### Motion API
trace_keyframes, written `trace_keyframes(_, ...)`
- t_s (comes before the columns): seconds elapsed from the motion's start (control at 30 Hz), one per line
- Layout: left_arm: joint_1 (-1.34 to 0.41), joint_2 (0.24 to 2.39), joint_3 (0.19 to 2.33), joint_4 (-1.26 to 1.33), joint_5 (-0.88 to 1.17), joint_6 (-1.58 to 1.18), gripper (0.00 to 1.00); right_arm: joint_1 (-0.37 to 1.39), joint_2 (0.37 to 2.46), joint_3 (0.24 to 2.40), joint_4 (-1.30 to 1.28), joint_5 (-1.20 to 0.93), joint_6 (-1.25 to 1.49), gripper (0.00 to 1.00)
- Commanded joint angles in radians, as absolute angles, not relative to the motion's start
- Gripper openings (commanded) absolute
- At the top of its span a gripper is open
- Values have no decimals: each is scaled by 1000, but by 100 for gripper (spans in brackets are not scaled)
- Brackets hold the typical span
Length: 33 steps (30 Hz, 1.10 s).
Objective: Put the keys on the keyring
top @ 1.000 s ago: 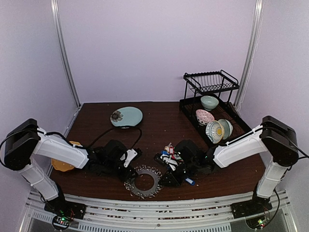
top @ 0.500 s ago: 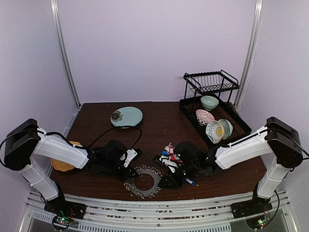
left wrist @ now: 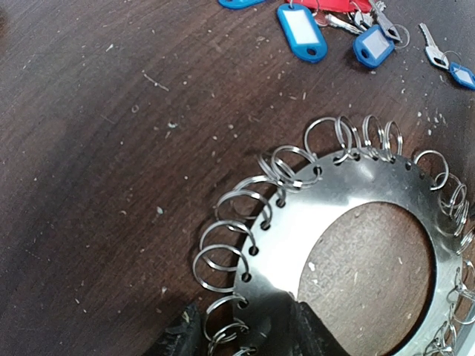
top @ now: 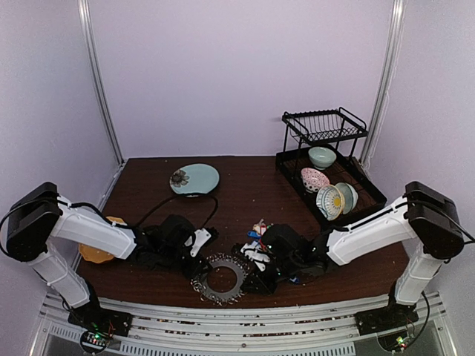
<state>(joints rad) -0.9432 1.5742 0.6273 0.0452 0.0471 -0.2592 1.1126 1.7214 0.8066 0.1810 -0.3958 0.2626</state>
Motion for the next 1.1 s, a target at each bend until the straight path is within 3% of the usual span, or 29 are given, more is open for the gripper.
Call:
trace_keyframes(0.0, -938, 1562, 617, 81, 56, -250, 42, 1126, 1743, 831, 153, -376, 263, 21)
trace_keyframes(0.33, -938, 1564, 621, 81, 55, -246, 42, 1142, 1769, 841, 136, -384, 263, 19)
trace_keyframes(0.53, -937, 1561, 618, 81, 55, -246, 42, 1144, 1774, 849, 126, -388, 256, 0)
trace_keyframes(0.67, -937, 1546, 611, 89, 62, -245, 42, 1142, 1743, 849, 124, -377, 244, 0)
trace_keyframes(1.07, -981, 1098, 555, 222, 181, -21, 44, 1145, 1383, 943, -2, -226, -141, 0)
